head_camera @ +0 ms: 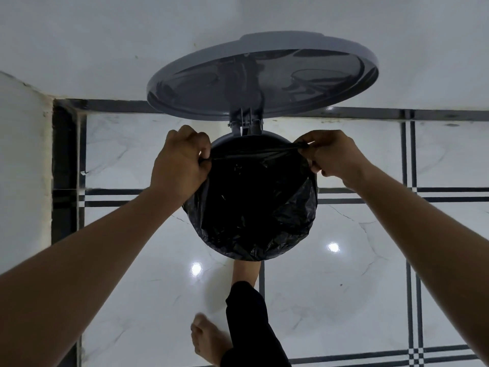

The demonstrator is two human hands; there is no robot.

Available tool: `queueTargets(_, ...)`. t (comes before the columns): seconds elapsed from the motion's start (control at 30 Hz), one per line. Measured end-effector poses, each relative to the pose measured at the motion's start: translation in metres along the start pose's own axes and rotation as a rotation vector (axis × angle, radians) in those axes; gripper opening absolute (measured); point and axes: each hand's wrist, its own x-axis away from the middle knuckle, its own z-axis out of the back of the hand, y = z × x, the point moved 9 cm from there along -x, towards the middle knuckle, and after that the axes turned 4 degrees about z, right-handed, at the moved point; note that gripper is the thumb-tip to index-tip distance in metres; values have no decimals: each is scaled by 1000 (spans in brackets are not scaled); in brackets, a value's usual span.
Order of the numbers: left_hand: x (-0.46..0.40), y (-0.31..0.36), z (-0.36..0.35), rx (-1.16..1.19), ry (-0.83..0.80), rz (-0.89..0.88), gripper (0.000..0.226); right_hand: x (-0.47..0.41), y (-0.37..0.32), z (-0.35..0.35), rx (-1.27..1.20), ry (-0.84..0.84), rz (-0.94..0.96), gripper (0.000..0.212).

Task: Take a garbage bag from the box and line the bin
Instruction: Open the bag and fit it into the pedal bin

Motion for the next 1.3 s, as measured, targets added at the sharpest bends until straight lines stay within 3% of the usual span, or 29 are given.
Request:
queueTargets(0.17, -5, -3, -11, 161, -148, 82, 19, 5, 5, -5, -277, -82, -112, 16)
queueTargets(0.33, -11, -12, -18, 313, -279, 256, 16, 6, 6, -1, -300, 116, -78, 12)
queueTargets(0.47, -11, -11, -19, 536, -533, 392, 7, -3, 4, -7, -162, 185, -16, 14)
queueTargets(0.57, -6, -15, -18, 570, -625, 404, 30, -4, -2, -14, -56, 158, 41, 11)
queueTargets(0.63, -3, -16, -17, 535, -588, 360, 22, -1, -3, -15, -40, 161, 58, 13)
queueTargets(0.77, 1, -25, -12, 361, -344, 313, 7, 6, -4, -16, -28, 176, 91, 16)
queueTargets(0.93, 7, -24, 3, 122, 60, 188, 19, 4, -7, -24, 28, 206, 118, 18)
queueTargets(1.1, 5, -37, -17, 296, 73, 266, 14, 2, -9, -24, 105, 239, 124, 20)
queueTargets(1.23, 4, -59, -30, 628, 33, 435, 14, 6, -11, -34, 213, 133, 188, 21)
queueTargets(1.3, 6, -65, -36, 784, -21, 503, 16, 6, -11, -30, 238, 170, 219, 18)
